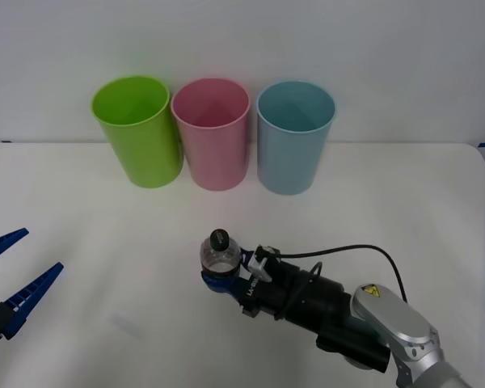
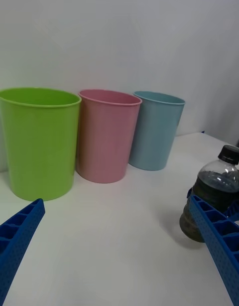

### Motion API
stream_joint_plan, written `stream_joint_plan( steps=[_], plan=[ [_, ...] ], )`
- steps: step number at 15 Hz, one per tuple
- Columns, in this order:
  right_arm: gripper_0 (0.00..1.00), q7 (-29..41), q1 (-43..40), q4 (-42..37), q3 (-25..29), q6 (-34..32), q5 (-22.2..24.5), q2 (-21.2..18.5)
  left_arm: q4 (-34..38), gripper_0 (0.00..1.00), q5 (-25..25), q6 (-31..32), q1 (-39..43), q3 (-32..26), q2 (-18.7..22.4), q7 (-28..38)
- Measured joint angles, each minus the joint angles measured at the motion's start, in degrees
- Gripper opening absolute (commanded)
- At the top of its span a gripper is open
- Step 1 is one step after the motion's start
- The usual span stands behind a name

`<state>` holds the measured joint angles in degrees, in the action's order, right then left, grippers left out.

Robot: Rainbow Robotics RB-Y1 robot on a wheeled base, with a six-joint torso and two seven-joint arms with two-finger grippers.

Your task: Grasp the object on the table and drop it into the matching bin: aluminum can to the light blue bin, PET bottle to the pink bin.

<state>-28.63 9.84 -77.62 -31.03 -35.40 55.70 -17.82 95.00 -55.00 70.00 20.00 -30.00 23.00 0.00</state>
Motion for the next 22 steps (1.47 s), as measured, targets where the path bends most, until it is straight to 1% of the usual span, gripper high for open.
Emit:
stream_joint_plan(
  steps=[3, 5, 7, 10, 12, 14, 17, 22],
  plan=[
    [0.00, 5.8, -3.2, -8.6, 0.2, 0.7, -0.3, -4.5, 0.0, 1.00, 0.0, 0.0, 0.0, 0.0, 0.0, 0.0],
    [0.00, 10.3, -5.5, -15.5, 1.1, 1.8, -0.3, -7.5, 0.0, 1.00, 0.0, 0.0, 0.0, 0.0, 0.0, 0.0],
    [0.00, 14.9, -7.3, -21.3, 2.5, 2.8, -0.3, -9.7, 0.0, 1.00, 0.0, 0.0, 0.0, 0.0, 0.0, 0.0],
    [0.00, 20.1, -8.2, -27.0, 5.1, 3.5, 0.0, -11.2, 0.0, 1.00, 0.0, 0.0, 0.0, 0.0, 0.0, 0.0],
    [0.00, 24.6, -8.3, -30.3, 7.5, 3.9, 1.6, -11.4, 0.0, 1.00, 0.0, 0.0, 0.0, 0.0, 0.0, 0.0],
    [0.00, 29.0, -8.3, -32.9, 9.8, 4.0, 2.5, -11.5, 0.0, 1.00, 0.0, 0.0, 0.0, 0.0, 0.0, 0.0],
    [0.00, 33.8, -7.2, -35.4, 12.7, 4.4, 2.8, -12.0, 0.0, 1.00, 0.0, 0.0, 0.0, 0.0, 0.0, 0.0],
    [0.00, 36.1, -0.4, -35.5, 13.4, 10.6, 3.3, -14.4, 0.0, 1.00, 0.0, 0.0, 0.0, 0.0, 0.0, 0.0]
  ],
)
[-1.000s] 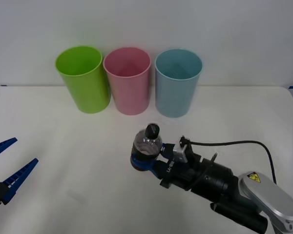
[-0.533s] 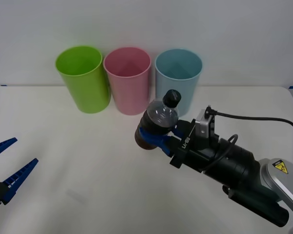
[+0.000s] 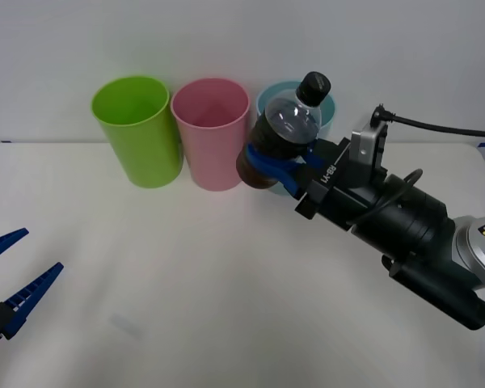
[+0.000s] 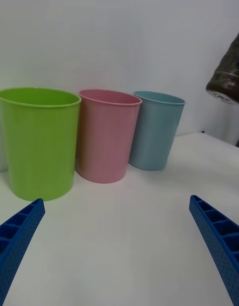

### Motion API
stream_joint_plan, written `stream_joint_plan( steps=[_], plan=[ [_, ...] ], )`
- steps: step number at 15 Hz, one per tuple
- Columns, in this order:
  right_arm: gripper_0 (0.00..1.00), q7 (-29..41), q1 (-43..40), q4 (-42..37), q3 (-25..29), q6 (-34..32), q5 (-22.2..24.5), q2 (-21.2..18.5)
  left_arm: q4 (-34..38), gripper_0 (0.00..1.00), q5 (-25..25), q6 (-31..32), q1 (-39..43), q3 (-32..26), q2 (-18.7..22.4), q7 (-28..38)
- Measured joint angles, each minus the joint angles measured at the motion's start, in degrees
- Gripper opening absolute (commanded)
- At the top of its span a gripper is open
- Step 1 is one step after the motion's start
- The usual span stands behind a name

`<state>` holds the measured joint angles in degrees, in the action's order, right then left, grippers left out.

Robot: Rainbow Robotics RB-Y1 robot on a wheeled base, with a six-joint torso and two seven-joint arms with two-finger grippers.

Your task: Grasp the object on the table and drop it into the matching bin: aluminum can to the light blue bin, PET bottle to the pink bin.

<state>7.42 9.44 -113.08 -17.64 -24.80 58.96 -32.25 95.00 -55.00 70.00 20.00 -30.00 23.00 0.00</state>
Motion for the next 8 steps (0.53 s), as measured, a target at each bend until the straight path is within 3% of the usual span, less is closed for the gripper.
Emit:
stream_joint_plan(
  steps=[4, 8],
  plan=[
    [0.00, 1.9, 7.1, 4.7, -0.2, 0.9, 0.1, 0.3, 0.0, 1.00, 0.0, 0.0, 0.0, 0.0, 0.0, 0.0],
    [0.00, 2.7, 16.0, 14.7, -0.4, 0.8, 2.5, 4.3, 0.0, 1.00, 0.0, 0.0, 0.0, 0.0, 0.0, 0.0]
  ],
)
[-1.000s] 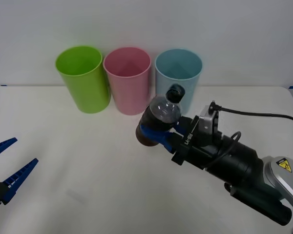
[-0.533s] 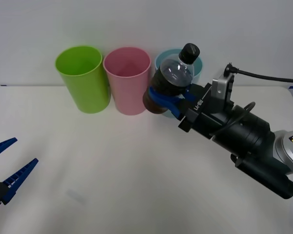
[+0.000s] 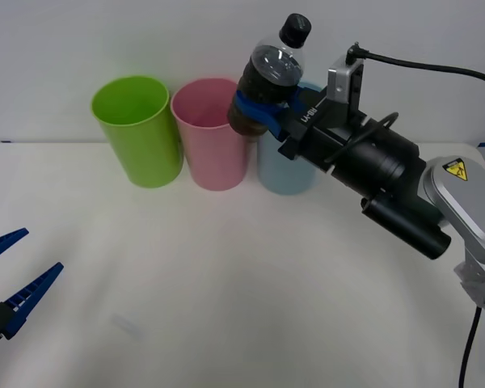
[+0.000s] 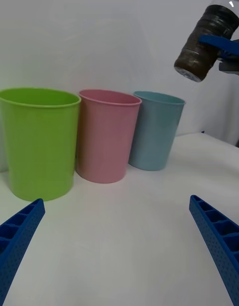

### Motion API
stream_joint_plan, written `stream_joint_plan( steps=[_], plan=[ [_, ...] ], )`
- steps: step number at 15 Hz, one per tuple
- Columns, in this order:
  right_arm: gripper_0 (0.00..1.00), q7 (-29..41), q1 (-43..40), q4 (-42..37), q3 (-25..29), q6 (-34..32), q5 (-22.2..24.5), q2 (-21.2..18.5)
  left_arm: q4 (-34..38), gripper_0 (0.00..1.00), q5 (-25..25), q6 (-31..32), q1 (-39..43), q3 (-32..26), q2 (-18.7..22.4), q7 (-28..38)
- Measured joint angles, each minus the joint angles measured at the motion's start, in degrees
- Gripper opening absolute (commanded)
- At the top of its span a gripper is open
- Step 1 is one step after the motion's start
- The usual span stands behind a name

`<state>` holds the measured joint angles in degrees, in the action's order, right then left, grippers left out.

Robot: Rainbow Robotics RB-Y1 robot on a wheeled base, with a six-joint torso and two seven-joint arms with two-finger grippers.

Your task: Grasp the object on the table and drop it into the matching bin: aluminum can to the light blue bin, PET bottle to the pink bin.

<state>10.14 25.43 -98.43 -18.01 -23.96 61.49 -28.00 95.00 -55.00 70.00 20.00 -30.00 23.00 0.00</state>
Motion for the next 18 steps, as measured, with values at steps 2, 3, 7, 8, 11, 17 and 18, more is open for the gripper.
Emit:
stream_joint_plan(
  steps=[2, 3, 7, 8, 11, 17, 18],
  plan=[
    [0.00, 0.1, 4.4, 5.6, 0.0, 0.0, 0.9, 2.2, 0.0, 1.00, 0.0, 0.0, 0.0, 0.0, 0.0, 0.0],
    [0.00, 0.1, 6.6, 8.4, 0.0, 0.0, 1.6, 3.4, 0.0, 1.00, 0.0, 0.0, 0.0, 0.0, 0.0, 0.0],
    [0.00, 0.1, 14.7, 19.4, 0.2, 1.3, 4.6, 8.2, 0.0, 1.00, 0.0, 0.0, 0.0, 0.0, 0.0, 0.0],
    [0.00, 0.2, 16.4, 22.0, 0.5, 2.1, 5.8, 9.6, 0.0, 1.00, 0.0, 0.0, 0.0, 0.0, 0.0, 0.0],
    [0.00, -0.3, 21.8, 30.7, 1.5, 4.0, 7.4, 13.1, 0.0, 1.00, 0.0, 0.0, 0.0, 0.0, 0.0, 0.0],
    [0.00, -1.2, 31.5, 46.2, 1.8, 7.9, 8.0, 18.1, 0.0, 1.00, 0.0, 0.0, 0.0, 0.0, 0.0, 0.0],
    [0.00, -1.5, 32.7, 48.1, 1.8, 8.1, 8.0, 18.8, 0.0, 1.00, 0.0, 0.0, 0.0, 0.0, 0.0, 0.0]
  ],
)
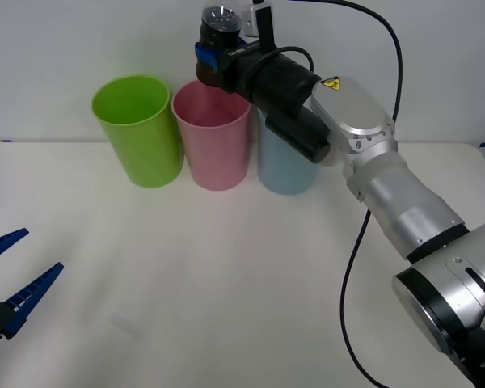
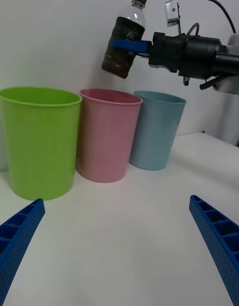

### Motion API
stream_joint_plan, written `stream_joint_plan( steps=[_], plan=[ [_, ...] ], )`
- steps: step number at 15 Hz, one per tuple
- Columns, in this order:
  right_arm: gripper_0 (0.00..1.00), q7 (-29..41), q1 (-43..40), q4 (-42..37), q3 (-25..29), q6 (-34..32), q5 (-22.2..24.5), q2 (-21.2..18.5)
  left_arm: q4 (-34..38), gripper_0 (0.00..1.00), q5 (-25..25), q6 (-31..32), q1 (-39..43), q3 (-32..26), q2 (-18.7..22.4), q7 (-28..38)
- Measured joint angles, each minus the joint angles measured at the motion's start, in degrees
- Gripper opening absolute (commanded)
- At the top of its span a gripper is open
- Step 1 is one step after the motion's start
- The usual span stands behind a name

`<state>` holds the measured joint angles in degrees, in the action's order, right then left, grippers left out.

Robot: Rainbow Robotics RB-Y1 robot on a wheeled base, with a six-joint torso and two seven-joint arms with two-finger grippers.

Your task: Grasp the object on the table and drop it into the matching bin: aluminum can to the light blue bin, PET bottle to the pink bin.

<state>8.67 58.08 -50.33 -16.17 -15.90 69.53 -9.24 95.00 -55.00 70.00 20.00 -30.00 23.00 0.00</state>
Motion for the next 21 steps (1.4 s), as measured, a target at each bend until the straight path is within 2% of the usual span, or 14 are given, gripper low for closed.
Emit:
stream_joint_plan(
  steps=[3, 8, 9, 10, 11, 18, 21],
  plan=[
    [0.00, -0.4, 2.3, 3.5, 0.0, 0.2, 0.0, 1.4, 0.0, 1.00, 0.0, 0.0, 0.0, 0.0, 0.0, 0.0],
    [0.00, -0.5, 2.6, 3.9, -0.5, 0.2, 0.0, 1.7, 0.0, 1.00, 0.0, 0.0, 0.0, 0.0, 0.0, 0.0],
    [0.06, -0.6, 2.6, 3.9, -0.6, 0.2, 0.0, 1.7, 0.0, 1.00, 0.0, 0.0, 0.0, 0.0, 0.0, 0.0],
    [0.65, -0.7, 2.6, 3.9, -0.6, 0.2, 0.0, 1.7, 0.0, 1.00, 0.0, 0.0, 0.0, 0.0, 0.0, 0.0],
    [1.00, -0.8, 2.6, 3.9, -0.6, 0.2, 0.0, 1.7, 0.0, 1.00, 0.0, 0.0, 0.0, 0.0, 0.0, 0.0],
    [1.00, -1.5, 2.6, 3.9, -0.5, -0.2, -0.4, 1.4, 0.0, 1.00, 0.0, 0.0, 0.0, 0.0, 0.0, 0.0],
    [1.00, -2.1, 1.7, 3.1, -0.5, -3.6, -1.4, -0.1, 0.0, 1.00, 0.0, 0.0, 0.0, 0.0, 0.0, 0.0]
  ],
)
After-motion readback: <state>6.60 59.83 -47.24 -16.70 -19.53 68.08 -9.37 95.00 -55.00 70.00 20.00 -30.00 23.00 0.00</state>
